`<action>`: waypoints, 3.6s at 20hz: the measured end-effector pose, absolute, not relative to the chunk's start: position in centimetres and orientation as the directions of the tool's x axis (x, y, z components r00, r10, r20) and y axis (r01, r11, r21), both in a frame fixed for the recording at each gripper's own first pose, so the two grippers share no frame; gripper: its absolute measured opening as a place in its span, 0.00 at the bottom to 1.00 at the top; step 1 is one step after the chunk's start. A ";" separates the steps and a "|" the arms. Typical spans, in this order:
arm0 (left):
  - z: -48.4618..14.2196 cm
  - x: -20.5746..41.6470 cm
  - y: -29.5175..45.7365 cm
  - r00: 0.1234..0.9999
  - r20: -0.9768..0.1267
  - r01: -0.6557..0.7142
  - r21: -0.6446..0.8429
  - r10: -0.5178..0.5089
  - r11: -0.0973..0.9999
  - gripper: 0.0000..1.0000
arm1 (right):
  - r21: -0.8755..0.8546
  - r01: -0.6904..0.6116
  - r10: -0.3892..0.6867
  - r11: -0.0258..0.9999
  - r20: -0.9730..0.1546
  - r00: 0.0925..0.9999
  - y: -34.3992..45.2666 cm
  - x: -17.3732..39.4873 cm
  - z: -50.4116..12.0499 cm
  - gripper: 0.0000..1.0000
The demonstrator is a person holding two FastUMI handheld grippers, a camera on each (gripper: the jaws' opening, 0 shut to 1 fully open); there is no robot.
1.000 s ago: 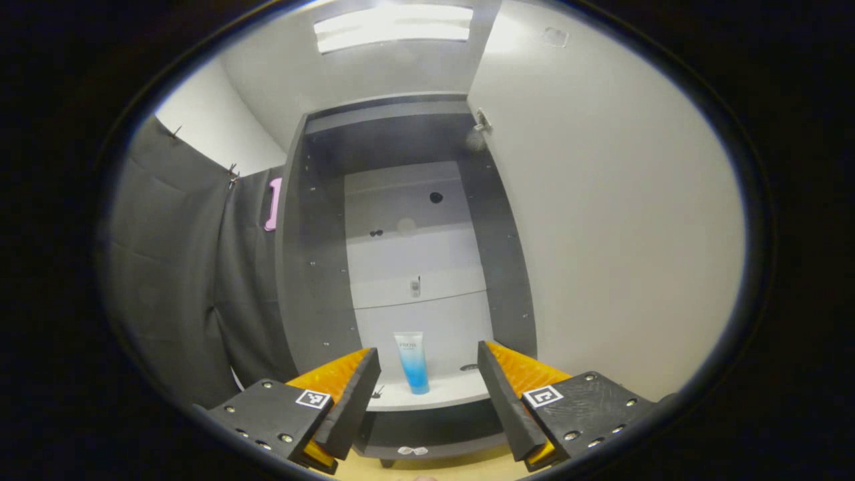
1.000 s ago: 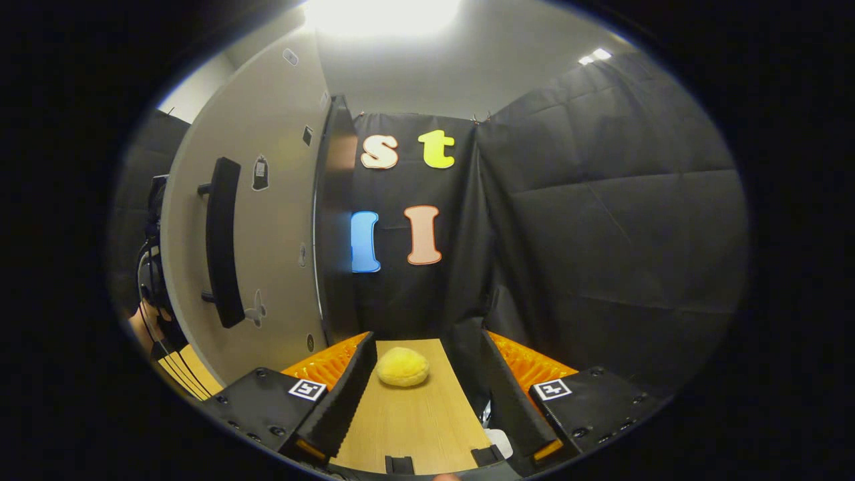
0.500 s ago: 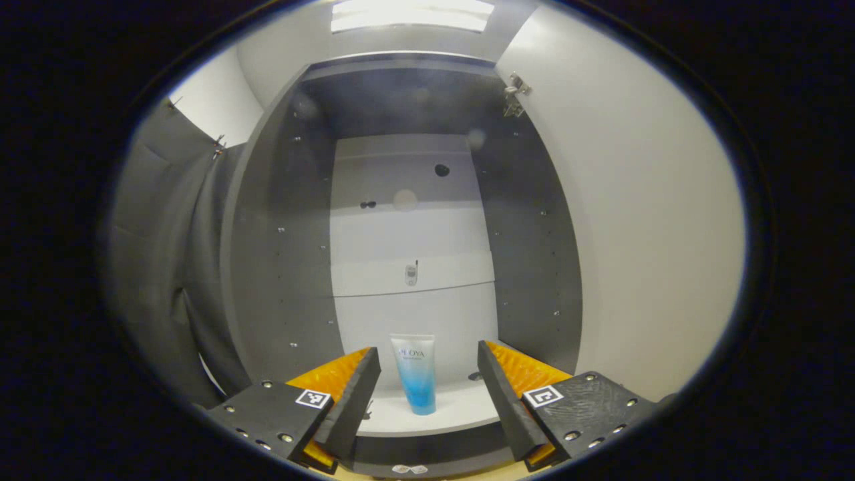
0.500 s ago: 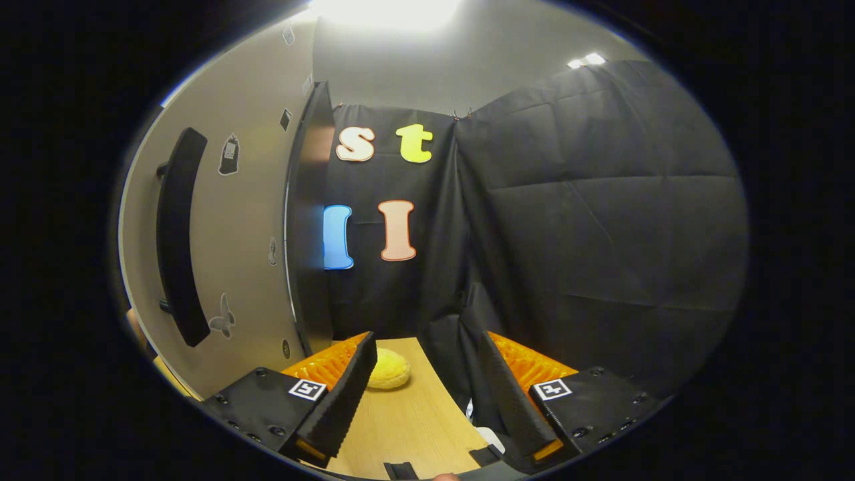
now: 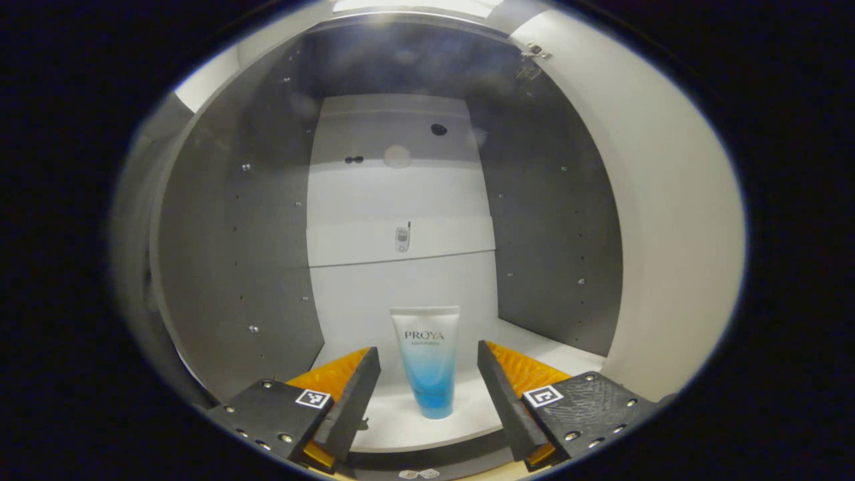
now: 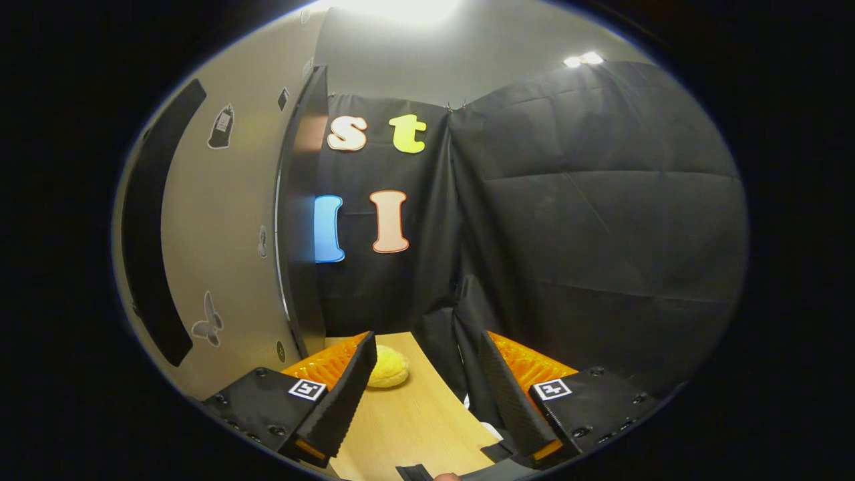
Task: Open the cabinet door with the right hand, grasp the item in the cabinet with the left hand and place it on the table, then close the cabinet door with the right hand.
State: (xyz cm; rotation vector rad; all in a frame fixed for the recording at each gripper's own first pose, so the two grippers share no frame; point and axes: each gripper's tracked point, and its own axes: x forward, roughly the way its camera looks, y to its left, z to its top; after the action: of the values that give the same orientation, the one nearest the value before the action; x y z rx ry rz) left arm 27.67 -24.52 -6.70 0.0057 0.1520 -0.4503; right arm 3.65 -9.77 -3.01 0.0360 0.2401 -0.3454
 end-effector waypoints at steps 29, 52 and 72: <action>-6.9 16.6 -16.3 0.970 -0.137 0.197 -0.023 -0.198 0.980 0.46 | 0.010 0.179 -0.173 0.984 -0.210 0.962 -11.1 2.6 -2.0 0.94; -22.7 1.1 -14.5 0.972 -0.219 0.096 0.025 -0.088 0.995 0.48 | 0.091 0.100 -0.079 0.991 -0.212 0.974 -11.0 3.7 -5.8 0.98; -35.7 -7.6 -15.6 0.910 -0.409 0.073 -0.002 -0.068 0.997 0.48 | 0.046 0.002 0.010 0.999 -0.267 0.964 -7.2 4.7 -6.9 0.98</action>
State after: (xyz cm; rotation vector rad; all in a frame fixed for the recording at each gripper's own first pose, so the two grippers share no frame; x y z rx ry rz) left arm -7.62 -15.62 -35.75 0.0130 0.4209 -0.0727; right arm 4.72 -7.20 -6.93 0.0461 0.2704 0.0038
